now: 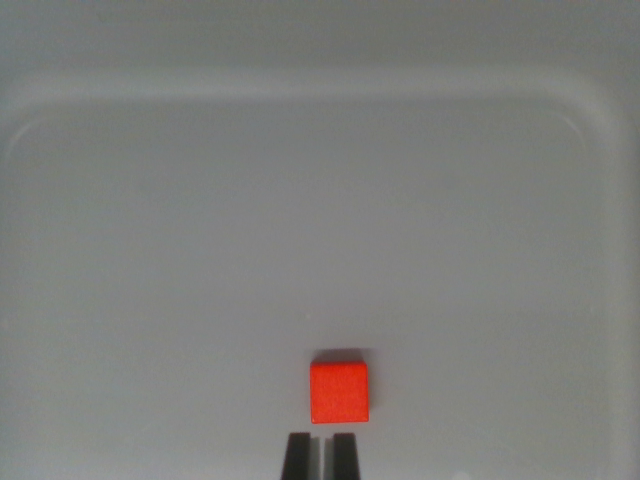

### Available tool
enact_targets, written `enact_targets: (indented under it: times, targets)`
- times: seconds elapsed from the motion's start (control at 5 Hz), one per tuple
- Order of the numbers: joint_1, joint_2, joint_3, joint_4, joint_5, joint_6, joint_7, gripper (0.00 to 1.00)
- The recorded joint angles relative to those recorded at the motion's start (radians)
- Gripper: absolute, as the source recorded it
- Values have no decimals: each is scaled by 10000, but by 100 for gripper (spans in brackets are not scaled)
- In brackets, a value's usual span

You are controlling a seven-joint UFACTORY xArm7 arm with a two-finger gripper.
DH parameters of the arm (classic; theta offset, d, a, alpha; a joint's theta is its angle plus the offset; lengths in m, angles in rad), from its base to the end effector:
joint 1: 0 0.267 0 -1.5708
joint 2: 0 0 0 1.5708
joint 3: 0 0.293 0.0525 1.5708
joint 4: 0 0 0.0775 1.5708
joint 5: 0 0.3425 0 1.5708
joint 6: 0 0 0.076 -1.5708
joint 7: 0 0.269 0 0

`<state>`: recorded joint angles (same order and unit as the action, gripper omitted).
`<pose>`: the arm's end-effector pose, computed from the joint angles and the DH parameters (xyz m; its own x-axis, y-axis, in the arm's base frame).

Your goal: Reach red block

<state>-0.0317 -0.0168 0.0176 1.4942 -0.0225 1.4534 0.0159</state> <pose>0.4853 -0.0126 0.3536 0.9979 -0.0273 0.0579 -0.0286 -0.9994 0.0218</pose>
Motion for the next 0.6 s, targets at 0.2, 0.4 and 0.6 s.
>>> enact_targets:
  times: [0.2, 0.4, 0.6]
  targets:
    - [0, 0, 0, 0, 0, 0, 0, 0]
    - [-6, 64, -10, -269, 2, -327, 15, 0]
    - [-6, 64, -10, -269, 2, -327, 15, 0]
